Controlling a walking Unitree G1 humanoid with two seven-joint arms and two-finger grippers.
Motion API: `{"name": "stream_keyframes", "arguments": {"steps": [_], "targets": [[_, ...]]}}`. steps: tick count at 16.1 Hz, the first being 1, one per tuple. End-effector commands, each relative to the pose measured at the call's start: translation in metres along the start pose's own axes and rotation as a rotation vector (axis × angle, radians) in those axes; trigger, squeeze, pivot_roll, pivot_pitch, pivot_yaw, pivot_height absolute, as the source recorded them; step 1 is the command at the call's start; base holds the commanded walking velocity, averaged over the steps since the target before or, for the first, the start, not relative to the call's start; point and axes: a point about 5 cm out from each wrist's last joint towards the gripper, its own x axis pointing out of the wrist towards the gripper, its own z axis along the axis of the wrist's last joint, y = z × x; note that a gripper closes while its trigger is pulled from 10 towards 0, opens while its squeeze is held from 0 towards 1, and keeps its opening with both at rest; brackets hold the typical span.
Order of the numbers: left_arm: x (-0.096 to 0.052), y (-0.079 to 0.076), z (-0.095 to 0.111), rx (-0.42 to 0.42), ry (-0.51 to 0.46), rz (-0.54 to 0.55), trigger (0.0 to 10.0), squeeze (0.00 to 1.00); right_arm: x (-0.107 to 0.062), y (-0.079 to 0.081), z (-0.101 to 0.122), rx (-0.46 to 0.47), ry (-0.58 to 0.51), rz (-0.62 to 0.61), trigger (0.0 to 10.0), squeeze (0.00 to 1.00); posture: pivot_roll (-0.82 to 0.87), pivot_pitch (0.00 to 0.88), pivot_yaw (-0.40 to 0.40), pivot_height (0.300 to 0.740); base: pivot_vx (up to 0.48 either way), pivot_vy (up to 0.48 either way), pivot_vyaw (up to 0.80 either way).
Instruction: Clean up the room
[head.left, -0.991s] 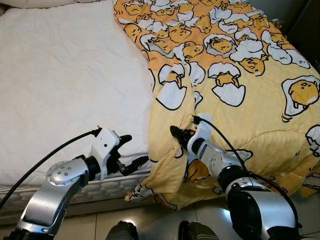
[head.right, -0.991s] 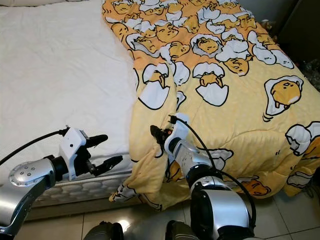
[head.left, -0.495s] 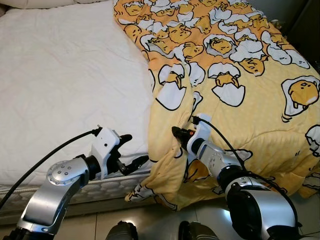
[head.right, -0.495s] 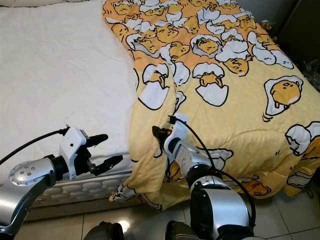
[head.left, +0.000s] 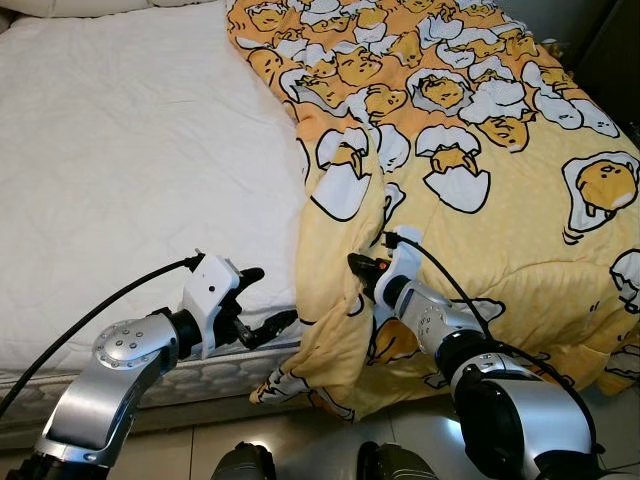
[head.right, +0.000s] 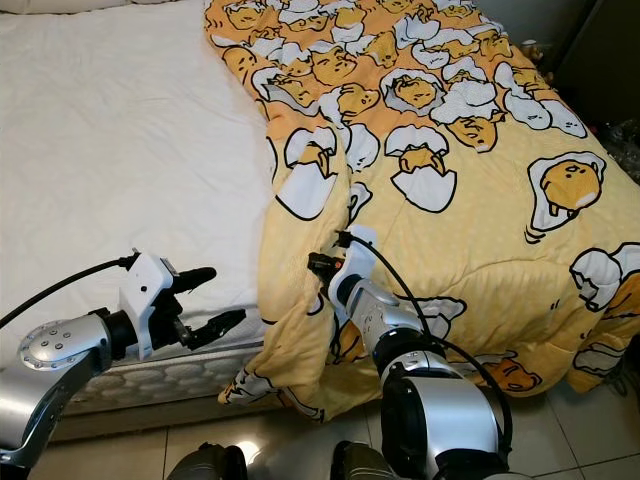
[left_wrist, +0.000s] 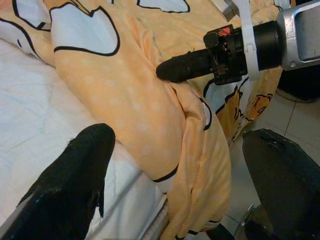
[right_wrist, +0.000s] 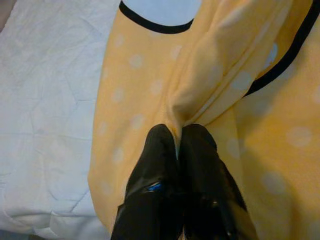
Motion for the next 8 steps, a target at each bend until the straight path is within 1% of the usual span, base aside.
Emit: {"name": "stream_keyframes", "arguments": {"steps": [1, 5, 8], "targets": [[-0.0012, 0.003, -0.0017, 0.006, 0.008, 0.02, 10.0, 0.79, 0.0018, 0.0036, 0.0045, -0.011, -0.006, 0.013, 0.0, 0.0, 0.02, 0.142, 0.001, 0.74, 0.0, 0.0, 0.0], [-0.0021, 0.0067, -0.0017, 0.005, 0.002, 0.051, 10.0, 0.78, 0.0021, 0.0045, 0.0062, -0.02, -0.011, 0.025, 0.0, 0.0, 0.02, 0.129, -0.001, 0.74, 0.0, 0.0, 0.0], [-0.0067, 0.0128, -0.0005, -0.001, -0.009, 0.095, 10.0, 0.79, 0.0047, 0.0127, 0.0089, -0.023, -0.025, 0.07, 0.0, 0.0, 0.02, 0.119, 0.0, 0.74, 0.0, 0.0, 0.0]]}}
